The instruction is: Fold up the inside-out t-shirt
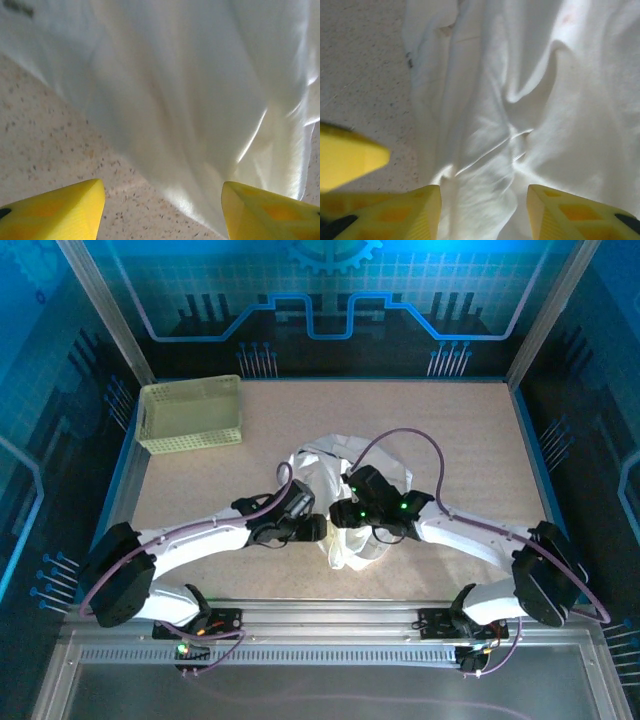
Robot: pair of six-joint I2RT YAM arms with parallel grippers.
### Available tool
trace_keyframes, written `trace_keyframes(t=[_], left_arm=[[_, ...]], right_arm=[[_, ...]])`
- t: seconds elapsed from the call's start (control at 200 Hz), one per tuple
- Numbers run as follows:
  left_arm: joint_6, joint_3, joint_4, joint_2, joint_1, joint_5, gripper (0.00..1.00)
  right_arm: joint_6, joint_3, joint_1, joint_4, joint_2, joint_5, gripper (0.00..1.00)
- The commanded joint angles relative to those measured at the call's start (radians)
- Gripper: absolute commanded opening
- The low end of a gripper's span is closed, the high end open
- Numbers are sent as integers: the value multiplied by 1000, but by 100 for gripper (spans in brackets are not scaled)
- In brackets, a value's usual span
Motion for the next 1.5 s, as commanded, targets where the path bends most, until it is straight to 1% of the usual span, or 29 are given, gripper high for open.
trace_keyframes(t=[0.0,0.07,0.15,0.36,0.425,0.49,0.54,0.575,0.63,0.655,0.71,0.77,0.855,0.93,1.016,1.091,1.181,1.241,1.271,1.306,1.341,1.496], left_arm=[[-68,-26,137,-28,-41,-33,63],[-77,-41,175,-37,-74,-48,63],[-82,-43,193,-37,-98,-53,63],[-90,-54,207,-25,-113,-35,64],[-84,-53,206,-16,-125,-36,68],[-82,-37,177,5,-128,-42,68],[-88,-27,142,23,-128,-65,63],[-88,-29,137,28,-127,-75,58],[-89,-36,141,32,-127,-85,55],[-88,-35,141,35,-125,-89,52],[-87,-31,125,39,-120,-99,44],[-91,-36,120,37,-111,-106,33],[-96,-58,128,13,-88,-108,21],[-100,-87,142,-22,-63,-104,13],[-104,-128,174,-62,-38,-92,7],[-108,-152,193,-87,-18,-76,0],[-112,-182,235,-114,-3,-56,0],[-108,-192,259,-126,2,-46,0],[-105,-195,270,-132,2,-41,0],[-98,-198,286,-136,2,-33,0],[-90,-197,299,-139,2,-20,0],[-76,-184,317,-139,1,16,0]], right_arm=[[32,54,-7,11,44,-12,48],[54,51,-11,12,62,2,46],[61,39,-20,48,71,-27,45],[65,67,-21,38,96,-35,45],[68,82,-23,23,116,-34,45],[77,93,-24,1,128,-16,42],[83,92,-27,-3,127,-5,37],[88,88,-30,-4,122,2,32],[95,81,-37,-5,112,7,23],[97,77,-42,-5,106,9,20],[98,69,-49,-7,90,11,12],[97,59,-54,-7,75,13,7],[93,32,-66,13,46,-5,0],[95,-21,-83,56,15,-42,0],[95,-69,-100,112,-33,-93,0],[91,-110,-108,160,-79,-125,0],[100,-152,-117,194,-118,-151,0],[107,-166,-119,181,-127,-136,0],[113,-166,-121,155,-126,-115,8],[112,-163,-119,120,-123,-88,20],[105,-158,-117,87,-125,-55,27],[17,-76,-62,-93,-206,96,39]])
